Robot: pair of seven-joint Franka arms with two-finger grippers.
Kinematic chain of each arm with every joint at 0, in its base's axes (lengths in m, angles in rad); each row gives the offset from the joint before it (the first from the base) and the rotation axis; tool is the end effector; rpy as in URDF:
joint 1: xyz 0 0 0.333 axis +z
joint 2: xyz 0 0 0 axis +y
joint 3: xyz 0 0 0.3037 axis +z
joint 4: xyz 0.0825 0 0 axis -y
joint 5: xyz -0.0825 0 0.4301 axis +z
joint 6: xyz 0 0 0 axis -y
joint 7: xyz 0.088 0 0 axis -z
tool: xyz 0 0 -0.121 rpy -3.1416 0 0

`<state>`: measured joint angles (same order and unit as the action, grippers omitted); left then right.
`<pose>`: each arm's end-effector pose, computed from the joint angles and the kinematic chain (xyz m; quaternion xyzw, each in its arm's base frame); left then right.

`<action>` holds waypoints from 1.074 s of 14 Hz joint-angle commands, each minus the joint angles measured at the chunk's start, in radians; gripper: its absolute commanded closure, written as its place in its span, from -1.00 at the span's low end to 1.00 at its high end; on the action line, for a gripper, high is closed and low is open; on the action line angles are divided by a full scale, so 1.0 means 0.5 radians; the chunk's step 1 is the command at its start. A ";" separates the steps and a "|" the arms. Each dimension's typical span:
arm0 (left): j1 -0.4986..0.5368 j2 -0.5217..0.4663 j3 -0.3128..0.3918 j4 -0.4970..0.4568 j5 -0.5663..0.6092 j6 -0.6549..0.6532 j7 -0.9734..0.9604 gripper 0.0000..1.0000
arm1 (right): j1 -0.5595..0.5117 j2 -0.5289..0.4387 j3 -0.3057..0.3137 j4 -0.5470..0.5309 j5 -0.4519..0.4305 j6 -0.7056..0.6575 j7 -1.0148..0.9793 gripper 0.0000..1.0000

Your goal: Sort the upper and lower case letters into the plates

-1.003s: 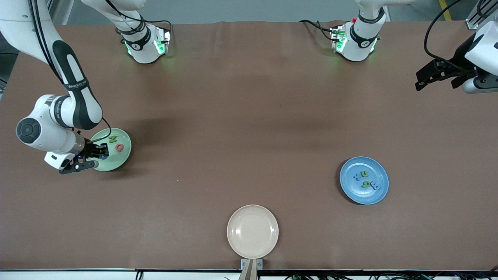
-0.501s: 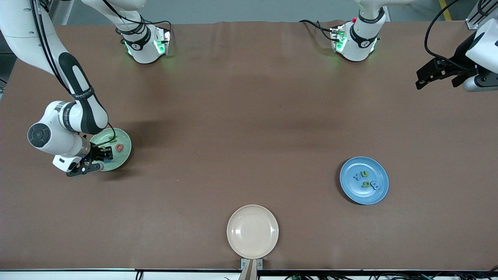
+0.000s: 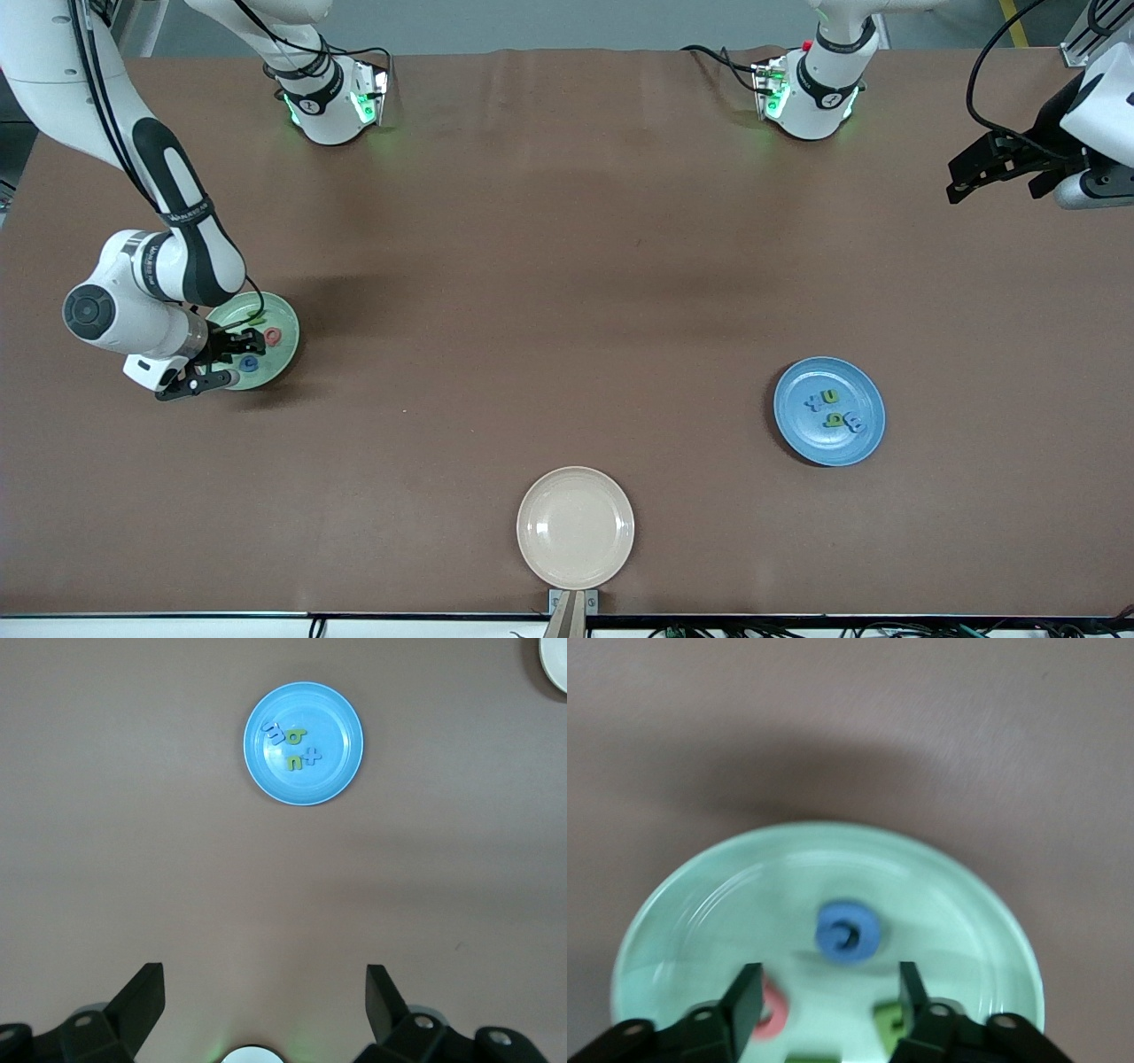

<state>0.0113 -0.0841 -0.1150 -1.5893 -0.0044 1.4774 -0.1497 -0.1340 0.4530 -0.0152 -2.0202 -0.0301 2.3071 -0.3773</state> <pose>0.5619 -0.0617 0.6293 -0.9996 -0.0231 0.0137 0.0044 0.5983 -0.0912 0.1497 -0.9886 -0.1248 0.0836 0.0084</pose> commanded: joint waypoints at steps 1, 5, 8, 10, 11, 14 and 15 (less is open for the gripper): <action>0.011 -0.053 0.003 -0.037 -0.034 -0.016 0.051 -1.00 | 0.056 -0.444 0.030 -0.046 0.002 -0.486 0.296 -0.84; 0.008 -0.053 0.003 -0.033 -0.034 -0.028 0.051 -1.00 | 0.121 -0.923 0.039 -0.025 0.005 -0.975 0.570 -0.89; 0.011 -0.053 0.006 -0.030 -0.034 -0.028 0.051 -1.00 | 0.173 -1.099 0.046 0.156 0.005 -1.251 0.776 -0.96; 0.011 -0.053 0.006 -0.027 -0.034 -0.028 0.051 -1.00 | 0.173 -1.093 0.049 0.431 0.011 -1.456 0.807 -0.99; 0.011 -0.053 0.006 -0.024 -0.034 -0.028 0.054 -1.00 | 0.173 -1.087 0.052 0.572 0.011 -1.554 0.804 -1.00; 0.008 -0.050 0.006 -0.021 -0.028 -0.028 0.057 -1.00 | 0.164 -1.035 0.030 0.966 0.008 -1.758 0.798 -1.00; 0.008 -0.050 0.003 -0.018 -0.025 -0.028 0.057 -1.00 | 0.149 -1.035 0.027 0.982 0.008 -1.743 0.785 -1.00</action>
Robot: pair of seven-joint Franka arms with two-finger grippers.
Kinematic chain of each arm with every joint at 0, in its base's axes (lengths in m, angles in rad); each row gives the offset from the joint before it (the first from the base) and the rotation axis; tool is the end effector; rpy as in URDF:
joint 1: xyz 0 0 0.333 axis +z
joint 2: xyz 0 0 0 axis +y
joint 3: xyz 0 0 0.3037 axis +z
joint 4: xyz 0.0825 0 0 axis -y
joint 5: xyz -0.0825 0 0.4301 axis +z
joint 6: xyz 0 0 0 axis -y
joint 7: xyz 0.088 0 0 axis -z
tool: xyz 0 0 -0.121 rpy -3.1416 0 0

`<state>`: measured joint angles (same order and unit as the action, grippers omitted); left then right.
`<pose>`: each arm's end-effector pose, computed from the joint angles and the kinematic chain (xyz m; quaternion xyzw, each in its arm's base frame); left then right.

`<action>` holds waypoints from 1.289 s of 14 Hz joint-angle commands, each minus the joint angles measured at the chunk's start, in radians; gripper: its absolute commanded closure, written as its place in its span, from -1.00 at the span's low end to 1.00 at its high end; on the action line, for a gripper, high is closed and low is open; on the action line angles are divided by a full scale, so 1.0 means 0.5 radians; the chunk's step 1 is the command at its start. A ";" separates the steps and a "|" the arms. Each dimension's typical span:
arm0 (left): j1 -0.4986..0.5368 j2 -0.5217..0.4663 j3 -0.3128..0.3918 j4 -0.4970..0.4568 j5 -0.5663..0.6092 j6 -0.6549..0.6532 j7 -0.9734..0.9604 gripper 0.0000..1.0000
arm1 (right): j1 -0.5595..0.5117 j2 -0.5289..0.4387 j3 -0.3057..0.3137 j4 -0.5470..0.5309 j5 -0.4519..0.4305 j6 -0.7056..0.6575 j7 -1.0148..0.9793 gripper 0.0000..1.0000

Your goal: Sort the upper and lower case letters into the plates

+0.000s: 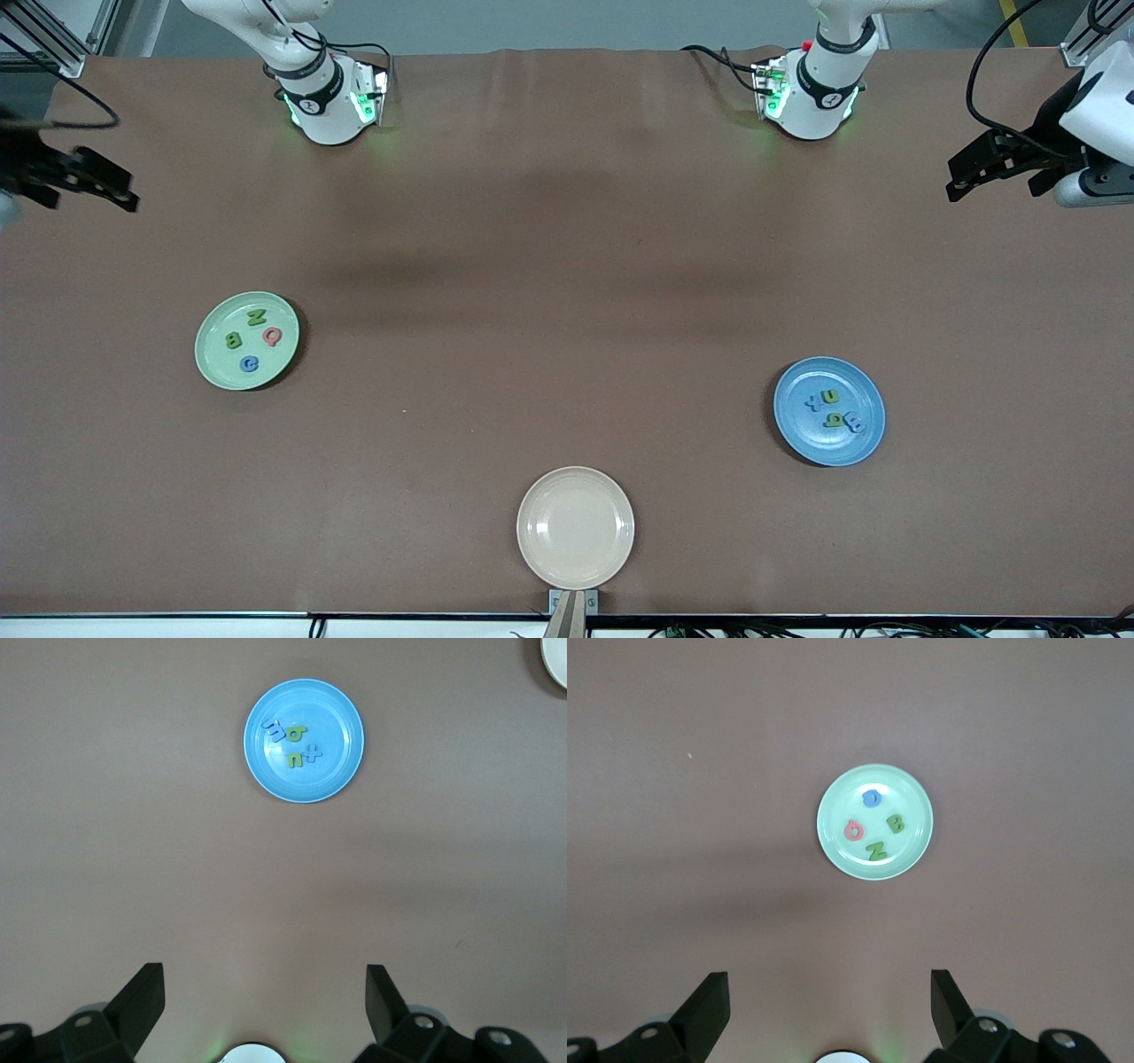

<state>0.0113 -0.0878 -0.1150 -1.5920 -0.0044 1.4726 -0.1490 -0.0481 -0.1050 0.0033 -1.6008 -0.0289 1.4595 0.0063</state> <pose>0.5601 -0.0616 0.6296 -0.9996 -0.0228 0.0156 0.0048 0.5557 -0.0286 0.6341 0.9994 -0.0269 -0.0184 0.0142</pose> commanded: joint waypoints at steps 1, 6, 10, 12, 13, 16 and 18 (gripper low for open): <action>0.008 -0.042 0.003 -0.013 -0.019 -0.018 0.056 -1.00 | -0.029 0.093 -0.010 0.191 0.003 -0.035 0.018 -1.00; 0.005 -0.042 0.003 -0.007 -0.010 -0.021 0.050 -1.00 | -0.017 0.241 -0.010 0.397 0.009 0.017 0.015 -1.00; -0.004 -0.039 0.000 0.003 -0.010 -0.021 0.047 -1.00 | -0.017 0.241 -0.010 0.394 0.036 0.084 0.018 -1.00; -0.004 -0.036 0.003 0.015 -0.010 -0.021 0.040 -1.00 | -0.017 0.241 -0.010 0.394 0.036 0.078 0.015 -1.00; -0.004 -0.021 0.003 0.051 -0.007 -0.024 0.037 -1.00 | -0.017 0.241 -0.010 0.394 0.036 0.072 0.015 -1.00; 0.002 -0.015 0.003 0.076 -0.003 -0.034 0.040 -1.00 | -0.017 0.241 -0.010 0.391 0.036 0.069 0.015 -1.00; 0.002 -0.011 0.003 0.085 -0.003 -0.034 0.040 -1.00 | -0.017 0.241 -0.010 0.391 0.036 0.072 0.015 -1.00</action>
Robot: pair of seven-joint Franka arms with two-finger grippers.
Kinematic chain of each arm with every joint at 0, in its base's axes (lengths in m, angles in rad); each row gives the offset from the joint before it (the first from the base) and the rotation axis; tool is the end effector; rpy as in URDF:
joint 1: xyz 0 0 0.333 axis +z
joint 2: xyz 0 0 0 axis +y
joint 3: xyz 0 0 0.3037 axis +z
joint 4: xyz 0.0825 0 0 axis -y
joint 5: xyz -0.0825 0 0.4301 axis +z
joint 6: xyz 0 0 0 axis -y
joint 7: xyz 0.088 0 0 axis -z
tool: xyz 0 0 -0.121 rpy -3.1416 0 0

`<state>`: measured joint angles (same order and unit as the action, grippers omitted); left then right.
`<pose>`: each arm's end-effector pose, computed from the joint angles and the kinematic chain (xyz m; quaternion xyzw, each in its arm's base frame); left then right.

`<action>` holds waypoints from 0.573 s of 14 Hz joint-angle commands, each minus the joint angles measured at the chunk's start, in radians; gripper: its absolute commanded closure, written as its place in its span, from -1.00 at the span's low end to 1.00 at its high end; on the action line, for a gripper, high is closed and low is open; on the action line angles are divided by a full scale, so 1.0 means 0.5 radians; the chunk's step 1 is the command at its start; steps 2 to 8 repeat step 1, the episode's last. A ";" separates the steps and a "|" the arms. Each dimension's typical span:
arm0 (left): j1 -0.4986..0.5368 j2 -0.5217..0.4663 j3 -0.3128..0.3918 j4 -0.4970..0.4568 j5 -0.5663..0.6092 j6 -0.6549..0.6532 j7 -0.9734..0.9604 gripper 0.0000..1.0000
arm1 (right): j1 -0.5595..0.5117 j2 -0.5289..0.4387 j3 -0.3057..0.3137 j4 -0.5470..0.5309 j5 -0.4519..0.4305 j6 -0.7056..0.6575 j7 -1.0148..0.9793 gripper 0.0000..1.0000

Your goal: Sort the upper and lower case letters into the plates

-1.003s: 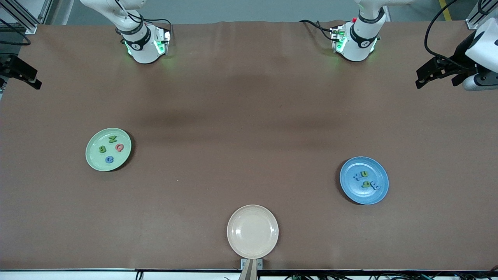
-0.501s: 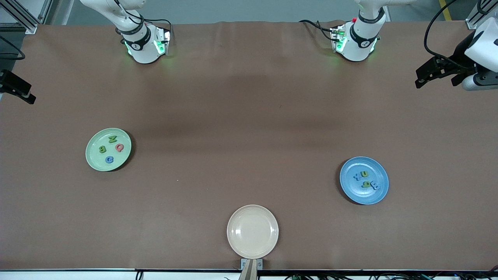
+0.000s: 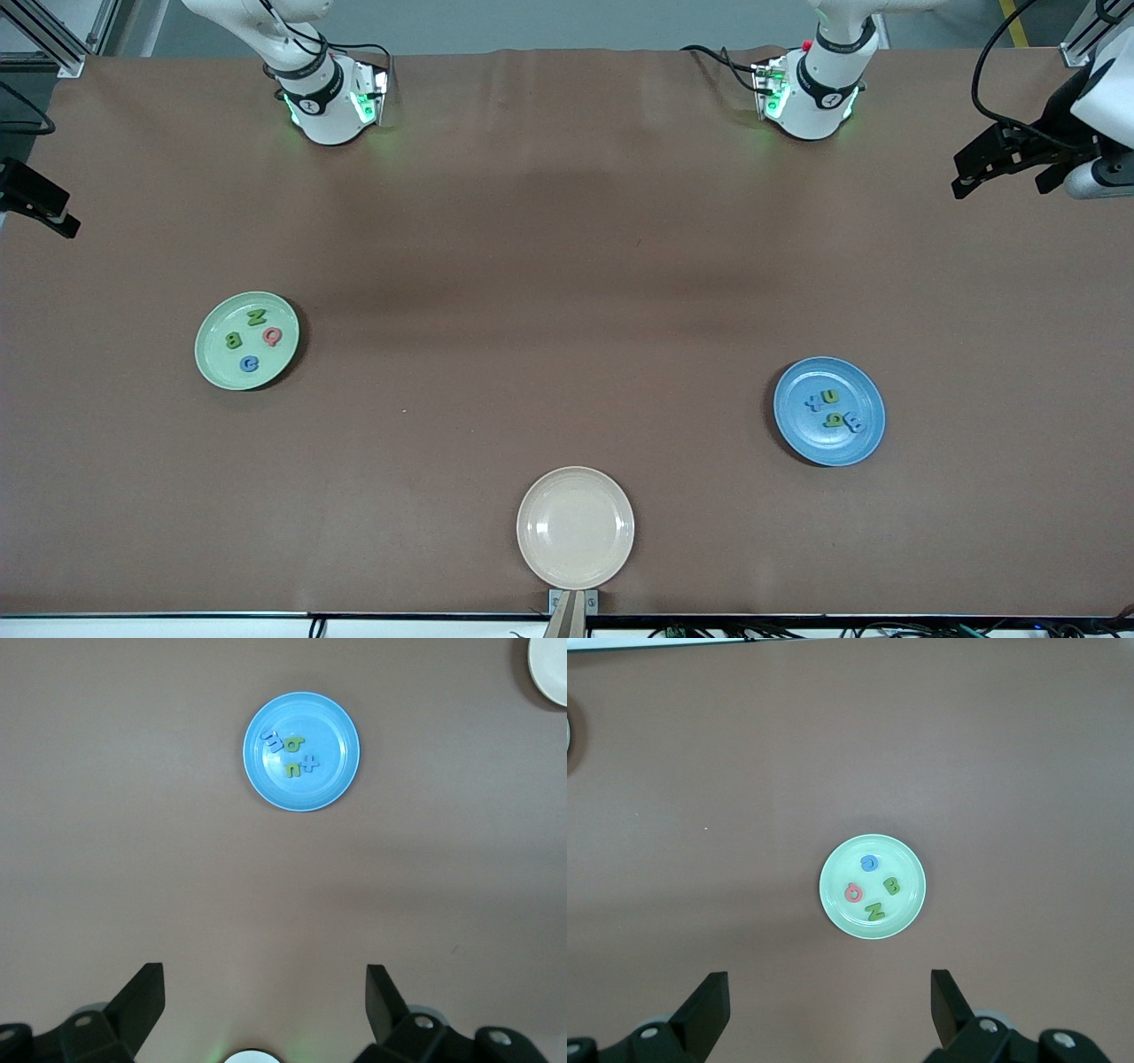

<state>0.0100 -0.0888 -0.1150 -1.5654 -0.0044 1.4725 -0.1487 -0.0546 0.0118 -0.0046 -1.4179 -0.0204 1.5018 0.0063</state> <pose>0.5599 -0.0625 0.6437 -0.9998 -0.0219 0.0020 0.0032 0.5956 -0.0379 0.6635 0.9987 -0.0338 0.0358 0.0111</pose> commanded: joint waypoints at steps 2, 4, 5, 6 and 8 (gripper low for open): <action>-0.002 -0.006 0.006 0.032 -0.003 -0.034 0.037 -1.00 | -0.004 0.007 0.006 0.026 0.019 -0.009 0.015 -1.00; -0.002 -0.006 0.006 0.032 -0.003 -0.034 0.037 -1.00 | -0.004 0.007 0.006 0.026 0.019 -0.009 0.015 -1.00; -0.002 -0.006 0.006 0.032 -0.003 -0.034 0.037 -1.00 | -0.004 0.007 0.006 0.026 0.019 -0.009 0.015 -1.00; -0.002 -0.006 0.006 0.032 -0.003 -0.034 0.037 -1.00 | -0.004 0.007 0.006 0.026 0.019 -0.009 0.015 -1.00; -0.002 -0.006 0.006 0.032 -0.003 -0.034 0.037 -1.00 | -0.004 0.007 0.006 0.026 0.019 -0.009 0.015 -1.00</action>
